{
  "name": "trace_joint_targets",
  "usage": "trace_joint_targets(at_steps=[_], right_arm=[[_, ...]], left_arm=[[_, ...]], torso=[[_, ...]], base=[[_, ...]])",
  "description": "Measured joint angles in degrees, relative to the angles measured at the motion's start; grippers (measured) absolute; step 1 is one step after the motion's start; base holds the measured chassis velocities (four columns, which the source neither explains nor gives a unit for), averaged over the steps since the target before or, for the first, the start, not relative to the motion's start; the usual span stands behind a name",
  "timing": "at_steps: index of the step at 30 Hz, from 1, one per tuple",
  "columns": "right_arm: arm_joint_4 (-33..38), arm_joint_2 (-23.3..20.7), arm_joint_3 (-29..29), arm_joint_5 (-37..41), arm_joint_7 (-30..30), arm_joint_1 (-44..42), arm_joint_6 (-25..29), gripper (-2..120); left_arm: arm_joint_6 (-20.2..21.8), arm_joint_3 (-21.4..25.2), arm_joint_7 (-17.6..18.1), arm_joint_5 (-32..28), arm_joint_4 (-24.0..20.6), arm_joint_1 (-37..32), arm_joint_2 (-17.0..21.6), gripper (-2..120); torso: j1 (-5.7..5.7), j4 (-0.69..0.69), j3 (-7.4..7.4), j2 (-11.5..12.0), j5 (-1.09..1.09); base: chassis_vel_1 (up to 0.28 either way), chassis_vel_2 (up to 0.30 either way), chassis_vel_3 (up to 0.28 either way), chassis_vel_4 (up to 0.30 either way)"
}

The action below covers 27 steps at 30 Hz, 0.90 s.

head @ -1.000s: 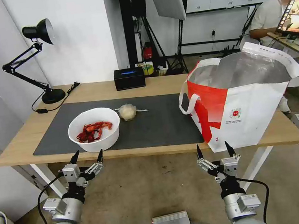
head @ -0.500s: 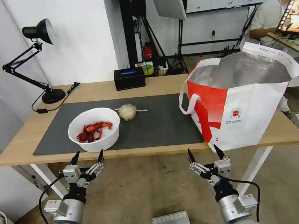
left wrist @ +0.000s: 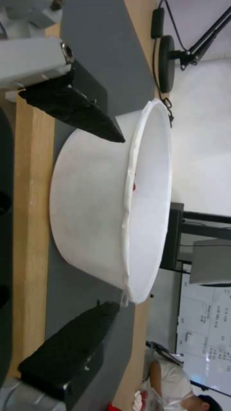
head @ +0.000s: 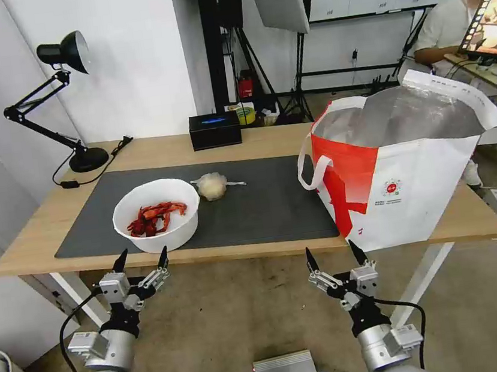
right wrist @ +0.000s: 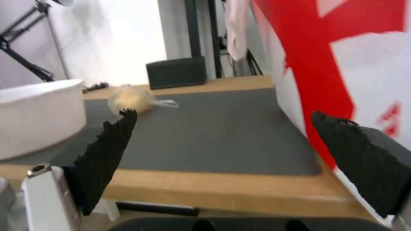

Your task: Pick up the trash from the table and place it into the takeout bag.

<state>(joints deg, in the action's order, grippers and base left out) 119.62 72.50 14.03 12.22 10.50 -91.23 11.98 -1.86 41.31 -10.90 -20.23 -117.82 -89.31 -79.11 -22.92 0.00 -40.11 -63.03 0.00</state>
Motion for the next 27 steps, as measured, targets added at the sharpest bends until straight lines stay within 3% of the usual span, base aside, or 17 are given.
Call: trace_joint_targets(at_steps=[12, 27], right_arm=[[-6.1, -2.9, -5.9, 5.8, -0.8, 14.2, 0.2, 100], [-18.5, -2.2, -13.9, 9.7, 0.8, 31.3, -0.7, 100]], left_arm=[[-0.1, 1.0, 0.0, 0.0, -0.2, -0.4, -0.8, 100], [-0.3, 2.2, -0.3, 0.0, 0.5, -0.6, -1.4, 100]], torso=[[0.0, 0.0, 0.0, 0.0, 0.0], [0.0, 0.0, -0.01, 0.0, 0.0]], base=[[0.0, 0.0, 0.0, 0.0], [0.0, 0.0, 0.0, 0.0]])
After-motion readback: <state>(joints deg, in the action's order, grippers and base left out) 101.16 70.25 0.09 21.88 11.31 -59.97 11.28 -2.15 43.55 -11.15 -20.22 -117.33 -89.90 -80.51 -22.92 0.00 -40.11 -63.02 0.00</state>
